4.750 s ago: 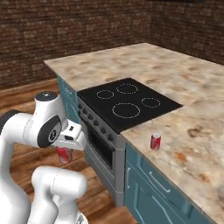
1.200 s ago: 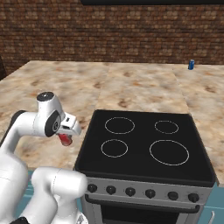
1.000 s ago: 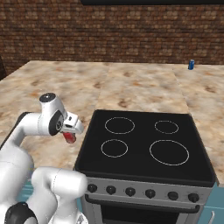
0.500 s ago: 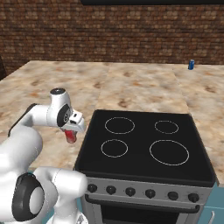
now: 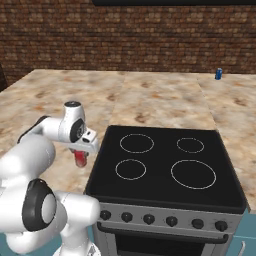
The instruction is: Four empty soda cans are scattered around the kitchen. Gather all the cans and cluster them next to the stove for recycling.
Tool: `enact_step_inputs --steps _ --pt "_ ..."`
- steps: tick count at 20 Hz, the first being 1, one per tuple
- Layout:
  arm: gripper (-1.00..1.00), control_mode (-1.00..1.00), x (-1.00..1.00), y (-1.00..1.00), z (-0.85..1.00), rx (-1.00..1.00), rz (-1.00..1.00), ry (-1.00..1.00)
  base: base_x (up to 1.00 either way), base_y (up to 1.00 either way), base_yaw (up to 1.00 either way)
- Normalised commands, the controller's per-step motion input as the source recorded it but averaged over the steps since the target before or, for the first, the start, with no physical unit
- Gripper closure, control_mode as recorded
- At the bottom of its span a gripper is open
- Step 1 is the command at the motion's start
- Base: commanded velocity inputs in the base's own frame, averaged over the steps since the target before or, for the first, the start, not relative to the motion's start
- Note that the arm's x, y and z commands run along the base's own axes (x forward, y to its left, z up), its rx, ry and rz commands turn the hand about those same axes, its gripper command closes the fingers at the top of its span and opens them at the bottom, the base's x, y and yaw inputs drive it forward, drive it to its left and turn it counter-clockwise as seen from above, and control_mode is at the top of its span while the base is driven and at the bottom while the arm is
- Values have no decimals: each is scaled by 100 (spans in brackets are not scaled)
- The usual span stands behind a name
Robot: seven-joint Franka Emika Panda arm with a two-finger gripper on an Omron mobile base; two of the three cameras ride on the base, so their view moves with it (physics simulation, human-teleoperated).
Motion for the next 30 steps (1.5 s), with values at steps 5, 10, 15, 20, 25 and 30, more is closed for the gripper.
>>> enact_step_inputs --steps 5,10,15,20,25,30 --pt "100 -100 0 23 -44 -1 0 -4 0 0 0" --pt "100 -100 0 4 -52 -1 -1 0 0 0 0" --pt "100 -100 0 0 -31 -1 -1 0 0 0 0" --pt "100 -100 0 0 0 0 0 0 0 0 0" --pt "-100 -100 0 0 0 0 0 0 0 0 0" --pt "-100 -100 0 0 0 0 0 0 0 0 0"
